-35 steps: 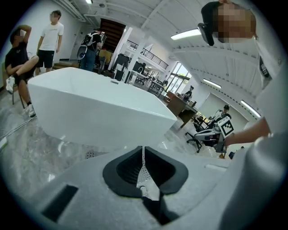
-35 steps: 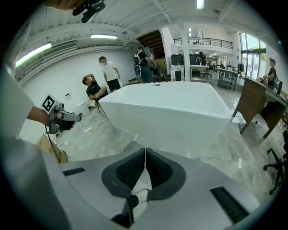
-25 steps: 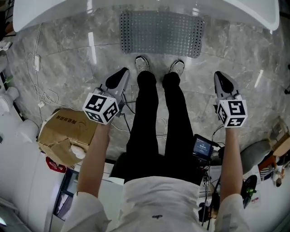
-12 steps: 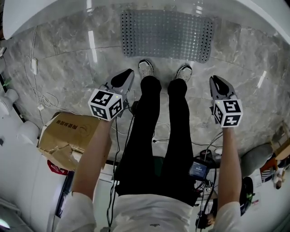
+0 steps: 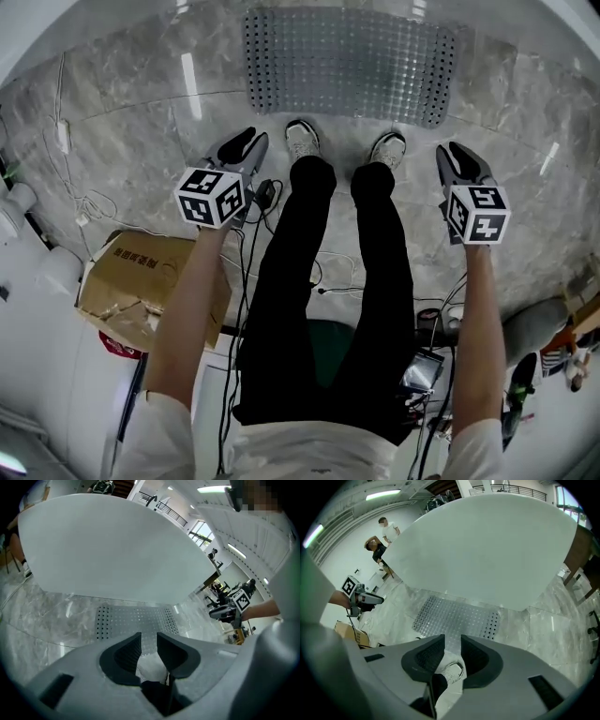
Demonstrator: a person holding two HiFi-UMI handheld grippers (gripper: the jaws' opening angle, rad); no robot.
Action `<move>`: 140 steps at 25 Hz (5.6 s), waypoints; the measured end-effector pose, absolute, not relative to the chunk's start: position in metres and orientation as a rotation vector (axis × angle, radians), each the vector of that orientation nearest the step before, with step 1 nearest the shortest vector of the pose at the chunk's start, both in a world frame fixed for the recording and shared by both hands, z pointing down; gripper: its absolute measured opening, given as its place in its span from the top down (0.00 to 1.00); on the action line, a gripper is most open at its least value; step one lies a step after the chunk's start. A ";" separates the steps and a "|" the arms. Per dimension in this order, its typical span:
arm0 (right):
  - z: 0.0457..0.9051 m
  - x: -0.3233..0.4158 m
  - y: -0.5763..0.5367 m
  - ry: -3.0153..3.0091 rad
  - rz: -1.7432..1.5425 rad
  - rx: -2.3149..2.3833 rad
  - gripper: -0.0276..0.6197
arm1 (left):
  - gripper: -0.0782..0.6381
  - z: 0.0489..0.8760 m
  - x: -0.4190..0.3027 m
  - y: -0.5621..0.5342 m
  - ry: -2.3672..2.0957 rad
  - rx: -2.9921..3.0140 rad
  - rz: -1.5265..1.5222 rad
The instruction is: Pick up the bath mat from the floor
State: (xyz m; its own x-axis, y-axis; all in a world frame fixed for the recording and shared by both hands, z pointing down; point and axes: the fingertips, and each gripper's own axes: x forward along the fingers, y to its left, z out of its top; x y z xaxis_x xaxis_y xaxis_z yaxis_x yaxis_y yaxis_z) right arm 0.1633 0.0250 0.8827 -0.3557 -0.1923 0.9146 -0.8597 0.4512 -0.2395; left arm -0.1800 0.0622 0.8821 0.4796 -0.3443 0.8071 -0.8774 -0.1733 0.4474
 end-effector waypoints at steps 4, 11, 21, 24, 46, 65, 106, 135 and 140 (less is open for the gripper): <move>0.907 0.176 0.014 -1.798 0.939 0.917 0.82 | 0.75 0.910 -0.190 0.061 -1.076 1.701 0.694; 0.954 0.198 -0.005 -1.762 0.897 0.930 0.77 | 0.73 0.955 -0.197 0.057 -1.075 1.692 0.739; 1.034 0.215 -0.029 -1.718 0.857 0.933 0.74 | 0.67 1.034 -0.215 0.047 -1.100 1.648 0.799; 1.058 0.222 -0.030 -1.702 0.852 0.930 0.73 | 0.65 1.057 -0.224 0.046 -1.122 1.629 0.820; 1.185 0.273 -0.057 -1.584 0.858 1.011 0.71 | 0.55 1.185 -0.267 0.023 -1.215 1.555 0.911; 1.251 0.293 -0.054 -1.536 0.987 1.034 0.59 | 0.49 1.260 -0.306 -0.014 -1.252 1.455 0.856; 1.105 0.210 -0.023 -1.662 1.200 0.844 0.84 | 0.79 1.093 -0.194 0.002 -1.000 1.506 0.815; 0.801 0.147 0.075 -1.810 1.335 0.814 0.86 | 0.79 0.811 -0.086 0.090 -0.719 1.664 0.860; 0.731 0.152 0.080 -1.870 1.316 0.841 0.87 | 0.79 0.737 -0.097 0.099 -0.798 1.656 0.782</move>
